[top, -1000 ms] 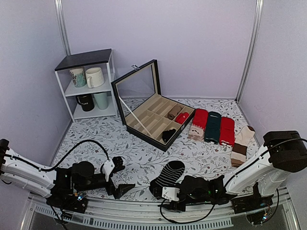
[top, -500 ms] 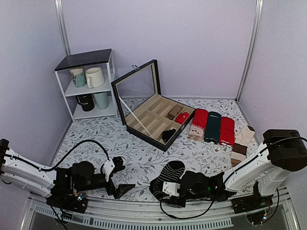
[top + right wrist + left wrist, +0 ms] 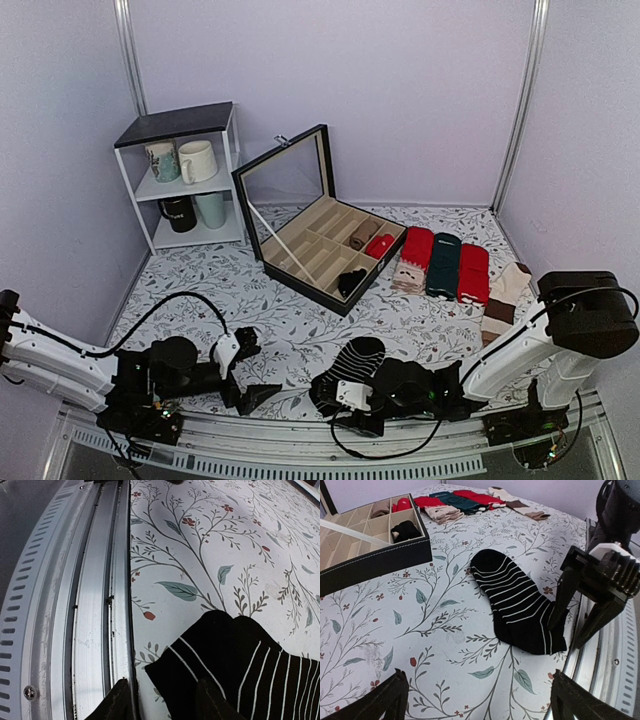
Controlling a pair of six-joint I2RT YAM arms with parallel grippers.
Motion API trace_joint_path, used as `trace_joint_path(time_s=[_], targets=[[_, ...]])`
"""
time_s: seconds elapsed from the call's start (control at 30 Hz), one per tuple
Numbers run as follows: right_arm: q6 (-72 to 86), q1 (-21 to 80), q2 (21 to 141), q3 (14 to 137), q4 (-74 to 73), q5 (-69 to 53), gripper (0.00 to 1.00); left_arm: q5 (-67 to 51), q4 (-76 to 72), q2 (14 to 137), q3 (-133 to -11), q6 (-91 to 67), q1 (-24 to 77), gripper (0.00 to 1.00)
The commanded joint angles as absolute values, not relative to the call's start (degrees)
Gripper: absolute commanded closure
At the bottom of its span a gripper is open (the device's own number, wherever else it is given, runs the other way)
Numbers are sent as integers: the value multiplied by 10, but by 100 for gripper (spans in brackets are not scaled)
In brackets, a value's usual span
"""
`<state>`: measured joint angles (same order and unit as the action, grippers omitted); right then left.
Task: Roll the socks
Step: Roll the sock at the corner of the board.
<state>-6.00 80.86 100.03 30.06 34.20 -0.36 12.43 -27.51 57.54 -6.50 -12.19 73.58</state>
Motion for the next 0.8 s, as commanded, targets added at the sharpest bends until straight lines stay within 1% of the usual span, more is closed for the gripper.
trace_joint_path(time_s=[0.0, 0.07, 0.2, 0.27, 0.33, 0.53, 0.67, 0.77], targets=[[-38, 805, 1030, 301, 295, -8, 60, 118, -274, 577, -79, -117, 742, 1], [-21, 806, 1031, 297, 286, -4, 64, 115, -276, 573, -78, -116, 742, 1], [23, 804, 1031, 293, 271, 3, 79, 109, -279, 566, -74, -115, 742, 1], [47, 798, 1034, 294, 263, -9, 82, 99, -287, 562, -71, -112, 742, 1], [67, 786, 1038, 294, 262, -33, 84, 80, -302, 559, -67, -103, 742, 2], [138, 723, 1032, 289, 265, -140, 86, 52, -348, 575, -71, -42, 742, 10], [180, 678, 1037, 288, 262, -219, 87, 6, -358, 619, -92, 13, 742, 16], [203, 659, 1052, 291, 256, -255, 88, -25, -369, 664, -108, 36, 743, 20]])
